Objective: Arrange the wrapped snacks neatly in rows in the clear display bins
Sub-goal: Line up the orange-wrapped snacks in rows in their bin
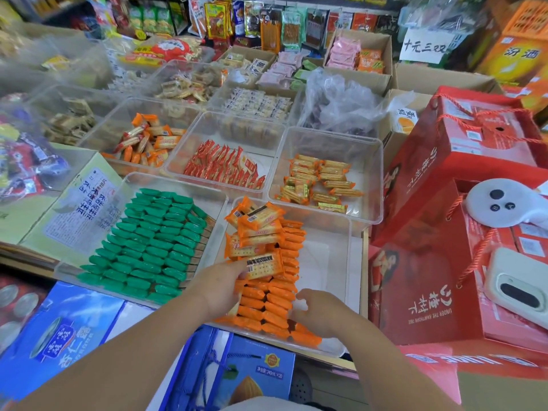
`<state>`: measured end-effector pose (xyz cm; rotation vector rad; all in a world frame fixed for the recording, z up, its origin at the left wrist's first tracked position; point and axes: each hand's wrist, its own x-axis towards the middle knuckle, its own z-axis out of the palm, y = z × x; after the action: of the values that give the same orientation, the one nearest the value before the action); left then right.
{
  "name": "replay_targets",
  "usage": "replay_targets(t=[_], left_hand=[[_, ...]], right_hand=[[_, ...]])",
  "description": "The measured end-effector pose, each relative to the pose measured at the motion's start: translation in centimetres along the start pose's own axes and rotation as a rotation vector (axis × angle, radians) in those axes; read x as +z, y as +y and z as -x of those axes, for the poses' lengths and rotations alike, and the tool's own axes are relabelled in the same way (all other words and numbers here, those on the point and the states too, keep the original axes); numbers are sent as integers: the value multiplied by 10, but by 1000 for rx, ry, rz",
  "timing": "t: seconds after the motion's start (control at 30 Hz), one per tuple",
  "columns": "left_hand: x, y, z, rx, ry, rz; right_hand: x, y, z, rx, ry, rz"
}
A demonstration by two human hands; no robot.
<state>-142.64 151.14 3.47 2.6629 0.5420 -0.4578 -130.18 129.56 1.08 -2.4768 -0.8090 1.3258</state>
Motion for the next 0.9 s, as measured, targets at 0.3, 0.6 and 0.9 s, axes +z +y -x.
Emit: replay_targets(t=[0.3,0.6,0.9], left_hand=[[26,-17,74,-438,353,1294],[43,-17,94,-531,264,1442],[51,-17,88,-533,296,1405]], right_hand=[[-37,-43,-36,-104,401,-158],[-8,-65,-57,41,502,-115],[-28,-16,-3,-230,585,-439]])
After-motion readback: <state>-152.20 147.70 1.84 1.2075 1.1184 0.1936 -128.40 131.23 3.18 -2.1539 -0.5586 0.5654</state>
